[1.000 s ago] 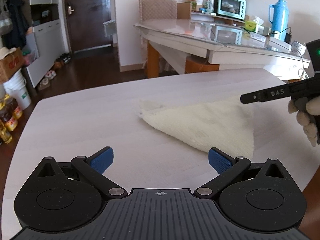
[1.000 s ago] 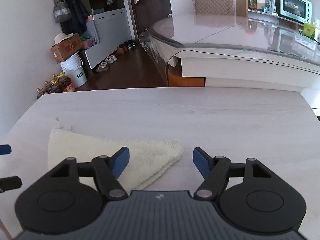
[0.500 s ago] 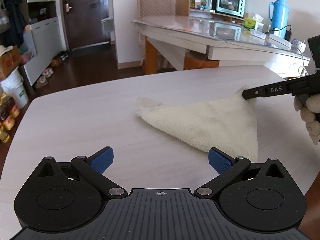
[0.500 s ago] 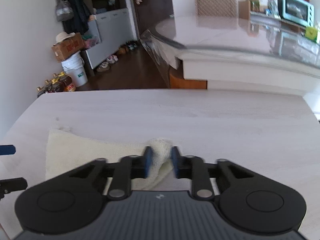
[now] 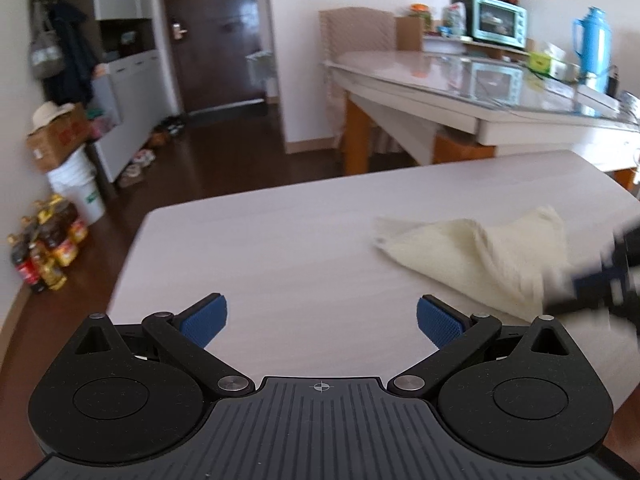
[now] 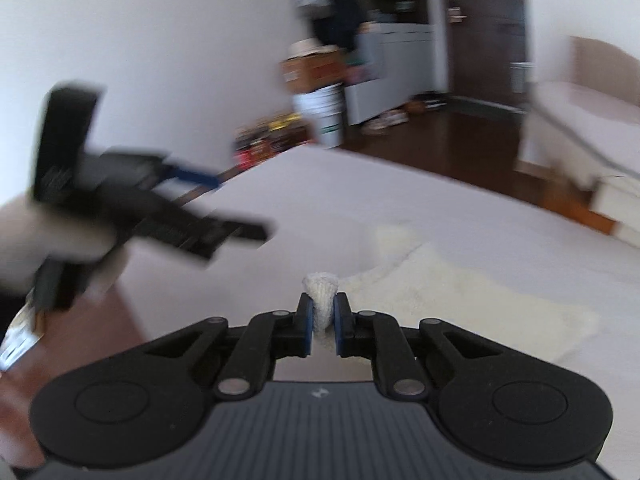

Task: Fold towel

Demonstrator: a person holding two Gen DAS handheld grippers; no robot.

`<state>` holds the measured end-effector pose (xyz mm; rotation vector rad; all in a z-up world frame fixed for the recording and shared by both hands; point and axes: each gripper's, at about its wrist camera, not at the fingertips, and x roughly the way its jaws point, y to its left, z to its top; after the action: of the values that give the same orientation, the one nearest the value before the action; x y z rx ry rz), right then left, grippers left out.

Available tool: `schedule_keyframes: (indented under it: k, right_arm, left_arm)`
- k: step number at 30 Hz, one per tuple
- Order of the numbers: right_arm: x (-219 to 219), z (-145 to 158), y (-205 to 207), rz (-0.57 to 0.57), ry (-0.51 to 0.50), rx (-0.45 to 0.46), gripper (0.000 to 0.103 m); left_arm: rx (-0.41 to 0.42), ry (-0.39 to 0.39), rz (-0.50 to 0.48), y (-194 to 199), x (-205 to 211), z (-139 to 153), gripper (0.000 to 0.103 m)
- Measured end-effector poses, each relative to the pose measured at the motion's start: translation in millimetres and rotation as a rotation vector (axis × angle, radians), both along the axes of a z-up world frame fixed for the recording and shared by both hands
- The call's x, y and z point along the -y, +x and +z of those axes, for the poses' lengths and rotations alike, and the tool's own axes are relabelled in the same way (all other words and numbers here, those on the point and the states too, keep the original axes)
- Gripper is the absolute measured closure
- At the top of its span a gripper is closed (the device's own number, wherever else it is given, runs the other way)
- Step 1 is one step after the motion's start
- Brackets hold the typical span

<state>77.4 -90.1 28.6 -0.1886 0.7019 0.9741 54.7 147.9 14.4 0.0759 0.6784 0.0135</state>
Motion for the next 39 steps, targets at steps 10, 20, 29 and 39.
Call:
schedule_keyframes:
  k: [10,20,29,39]
  right_arm:
    - [-34,-17,-27,0.126,-0.030,-0.037,0.066]
    - [-15,4,8,0.008,-0.025,0.050,0.059]
    - [-45,-7,75,-0.077,-0.121,0.120,0.062]
    - [-90,-34,117,-0.033,-0.210,0.096,0.100]
  left_arm:
    - [-0.021,-0.018,0.002,-14,-14,-4,0.000]
    - [-0.038,-0.022,-0.018,-3,-15,-13,0.000]
    - [-0.044,-0.041,-0.046,-1,-12,-20,0.000]
    - [-0.051,-0.078,-0.052,10,-18,-25,0.000]
